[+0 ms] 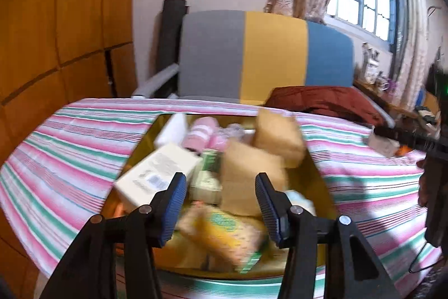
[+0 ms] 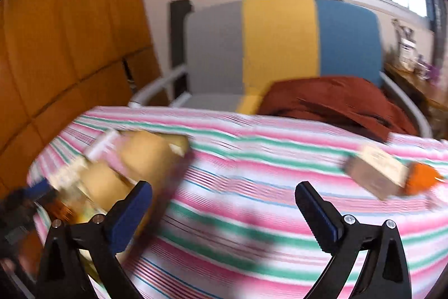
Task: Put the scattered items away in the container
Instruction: 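Move both tools from the tray back toward the remaining items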
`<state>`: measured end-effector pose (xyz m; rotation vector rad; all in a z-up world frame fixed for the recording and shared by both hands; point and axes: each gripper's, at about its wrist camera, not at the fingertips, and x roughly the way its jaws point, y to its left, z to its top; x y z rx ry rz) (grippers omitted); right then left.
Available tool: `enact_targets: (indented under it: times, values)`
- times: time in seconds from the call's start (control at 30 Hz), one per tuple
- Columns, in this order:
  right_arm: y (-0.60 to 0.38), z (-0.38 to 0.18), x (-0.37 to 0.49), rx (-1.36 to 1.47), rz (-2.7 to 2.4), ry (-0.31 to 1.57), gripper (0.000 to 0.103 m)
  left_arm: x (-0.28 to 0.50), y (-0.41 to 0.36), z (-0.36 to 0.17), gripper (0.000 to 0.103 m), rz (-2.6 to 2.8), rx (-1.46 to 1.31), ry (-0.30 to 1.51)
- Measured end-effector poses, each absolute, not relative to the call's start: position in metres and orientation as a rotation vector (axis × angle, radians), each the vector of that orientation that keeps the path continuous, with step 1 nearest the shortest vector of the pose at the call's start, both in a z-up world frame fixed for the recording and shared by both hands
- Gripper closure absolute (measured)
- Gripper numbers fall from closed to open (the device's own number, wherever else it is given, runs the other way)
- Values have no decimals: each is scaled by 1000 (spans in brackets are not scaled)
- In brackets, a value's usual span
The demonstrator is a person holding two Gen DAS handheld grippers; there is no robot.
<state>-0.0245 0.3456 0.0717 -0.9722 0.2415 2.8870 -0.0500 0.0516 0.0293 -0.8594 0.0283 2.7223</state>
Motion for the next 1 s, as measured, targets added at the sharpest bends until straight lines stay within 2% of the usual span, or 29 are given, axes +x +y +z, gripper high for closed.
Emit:
enact_targets:
  times: [0.13, 0.23, 0.4, 0.53, 0.63, 1.0]
  values:
    - [417, 60, 16, -1012, 2744, 220, 0, -41, 88, 42, 51, 2628, -807, 75]
    - [475, 57, 46, -1017, 2634, 272, 0, -40, 127, 44, 51, 2524, -798, 130]
    - [570, 59, 85, -962, 2491, 483, 0, -47, 205, 35, 51, 2358, -849, 183]
    - [636, 62, 104, -856, 2411, 735, 0, -60, 268, 29, 51, 2229, -904, 195]
    - [670, 63, 107, -774, 2384, 858, 0, -76, 309, 22, 46, 2166, -949, 204]
    - [692, 42, 7, -966, 2464, 730, 0, -160, 407, 10, 45, 2086, -1081, 144]
